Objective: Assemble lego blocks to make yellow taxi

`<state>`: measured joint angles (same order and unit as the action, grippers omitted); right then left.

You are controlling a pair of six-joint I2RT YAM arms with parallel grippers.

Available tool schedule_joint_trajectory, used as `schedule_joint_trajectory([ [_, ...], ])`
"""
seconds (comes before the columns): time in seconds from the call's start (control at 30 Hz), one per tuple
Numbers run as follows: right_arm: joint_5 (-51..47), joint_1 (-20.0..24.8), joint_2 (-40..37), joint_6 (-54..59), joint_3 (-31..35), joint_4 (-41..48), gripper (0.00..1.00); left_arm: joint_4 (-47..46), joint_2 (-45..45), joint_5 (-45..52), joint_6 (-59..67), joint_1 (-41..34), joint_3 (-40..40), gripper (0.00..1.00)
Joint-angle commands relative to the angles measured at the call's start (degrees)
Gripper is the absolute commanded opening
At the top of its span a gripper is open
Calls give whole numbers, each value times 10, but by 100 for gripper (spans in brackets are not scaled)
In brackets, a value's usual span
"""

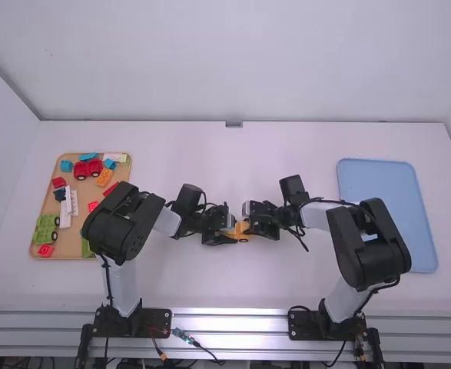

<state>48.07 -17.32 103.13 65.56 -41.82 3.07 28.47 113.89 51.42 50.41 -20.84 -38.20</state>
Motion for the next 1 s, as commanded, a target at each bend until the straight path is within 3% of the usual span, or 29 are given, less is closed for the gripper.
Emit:
schedule_joint_trajectory([
  [0.0,2,-15,8,2,0,2,4,-5,5,2,4,2,8,52],
  [0.17,-10,-33,8,2,0,1,3,-6,5,2,4,2,8,52],
  [0.73,-19,-32,8,-32,0,-18,6,-5,5,6,4,2,8,52],
  [0.97,-33,-43,8,-32,0,-15,13,-4,5,6,4,2,8,52],
])
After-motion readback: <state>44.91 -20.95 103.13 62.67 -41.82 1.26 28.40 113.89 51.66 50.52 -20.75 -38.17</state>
